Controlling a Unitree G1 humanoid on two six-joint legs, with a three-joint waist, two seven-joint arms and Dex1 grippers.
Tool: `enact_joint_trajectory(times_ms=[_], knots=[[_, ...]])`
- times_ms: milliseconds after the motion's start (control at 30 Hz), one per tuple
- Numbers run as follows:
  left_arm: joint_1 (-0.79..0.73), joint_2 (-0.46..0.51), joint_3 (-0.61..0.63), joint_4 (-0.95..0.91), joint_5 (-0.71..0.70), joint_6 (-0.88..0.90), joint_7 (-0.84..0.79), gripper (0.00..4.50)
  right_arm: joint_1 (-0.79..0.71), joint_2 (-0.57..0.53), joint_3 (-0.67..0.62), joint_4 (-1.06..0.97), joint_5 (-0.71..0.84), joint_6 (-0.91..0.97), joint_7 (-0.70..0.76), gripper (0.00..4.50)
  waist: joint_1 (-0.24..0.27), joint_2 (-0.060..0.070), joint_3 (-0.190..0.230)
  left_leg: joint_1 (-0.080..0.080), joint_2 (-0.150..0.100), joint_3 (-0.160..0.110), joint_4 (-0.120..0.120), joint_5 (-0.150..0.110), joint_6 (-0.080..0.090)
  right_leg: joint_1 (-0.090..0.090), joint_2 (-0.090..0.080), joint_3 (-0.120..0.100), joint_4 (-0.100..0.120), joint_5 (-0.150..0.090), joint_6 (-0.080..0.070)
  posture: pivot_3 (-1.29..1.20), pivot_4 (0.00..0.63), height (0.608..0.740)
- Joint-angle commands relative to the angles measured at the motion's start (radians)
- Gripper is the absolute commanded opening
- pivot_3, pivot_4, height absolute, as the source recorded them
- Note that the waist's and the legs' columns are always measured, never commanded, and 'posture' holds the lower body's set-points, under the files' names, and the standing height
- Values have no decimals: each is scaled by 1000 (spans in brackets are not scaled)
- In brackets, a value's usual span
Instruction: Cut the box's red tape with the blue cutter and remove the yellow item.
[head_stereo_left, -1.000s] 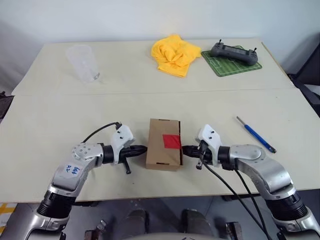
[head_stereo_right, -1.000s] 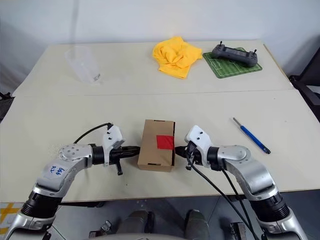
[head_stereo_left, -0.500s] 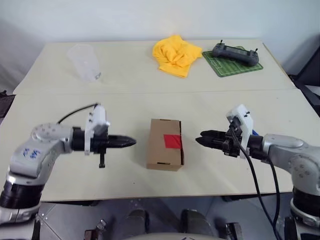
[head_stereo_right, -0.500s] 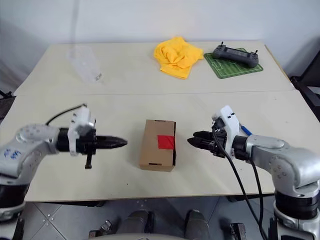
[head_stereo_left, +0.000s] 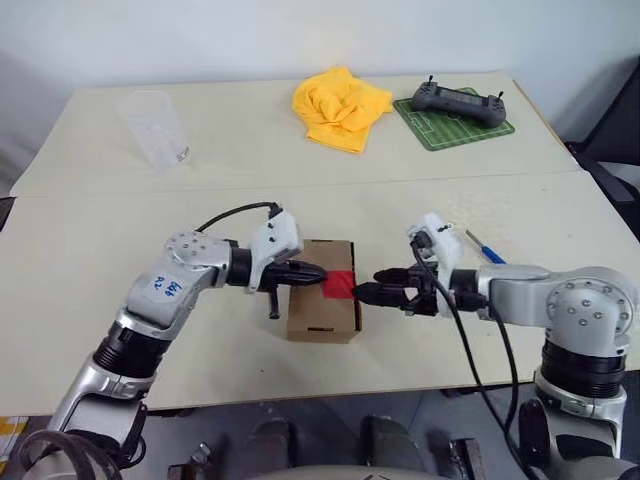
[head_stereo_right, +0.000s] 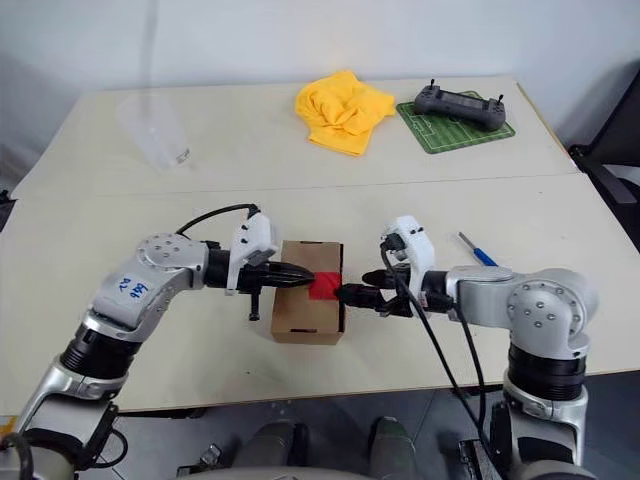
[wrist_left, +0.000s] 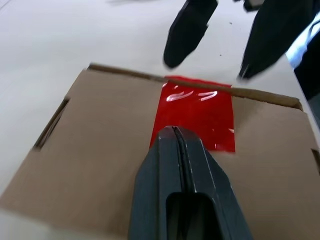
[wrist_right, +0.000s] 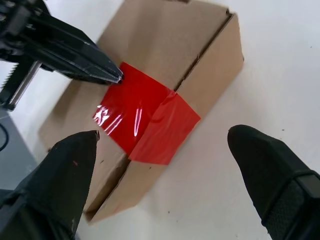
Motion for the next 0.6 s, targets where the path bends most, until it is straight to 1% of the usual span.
enact_joint_trajectory(times_ms=[33, 200, 433, 600], knots=[[5, -18, -18, 0, 28, -6, 17, 0, 6, -32, 26, 0, -31, 1, 12, 4415, 2, 0, 0, 0, 0, 0, 0, 0, 0, 0, 0, 0, 0, 0, 0, 0, 150, 740], [18, -31, -27, -5, 45, -12, 15, 0, -18, -11, 18, 49, -64, 3, 21, 4415, 0, 0, 0, 0, 0, 0, 0, 0, 1, 1, 0, 1, 0, 0, 0, 0, 150, 740], [51, -5, -23, -28, 43, -19, -2, 0, 19, -49, 21, 54, -108, -6, 57, 4415, 2, 0, 0, 1, 0, -2, 0, 0, 1, 1, 0, 1, 0, 0, 0, 0, 150, 740], [73, -4, -27, -20, 46, -21, -2, 0, 23, -84, 12, 80, -129, -7, 88, 4415, 4, 0, -1, 1, 0, -3, 0, 0, 1, 1, 0, 1, 0, 0, 0, 0, 150, 740]])
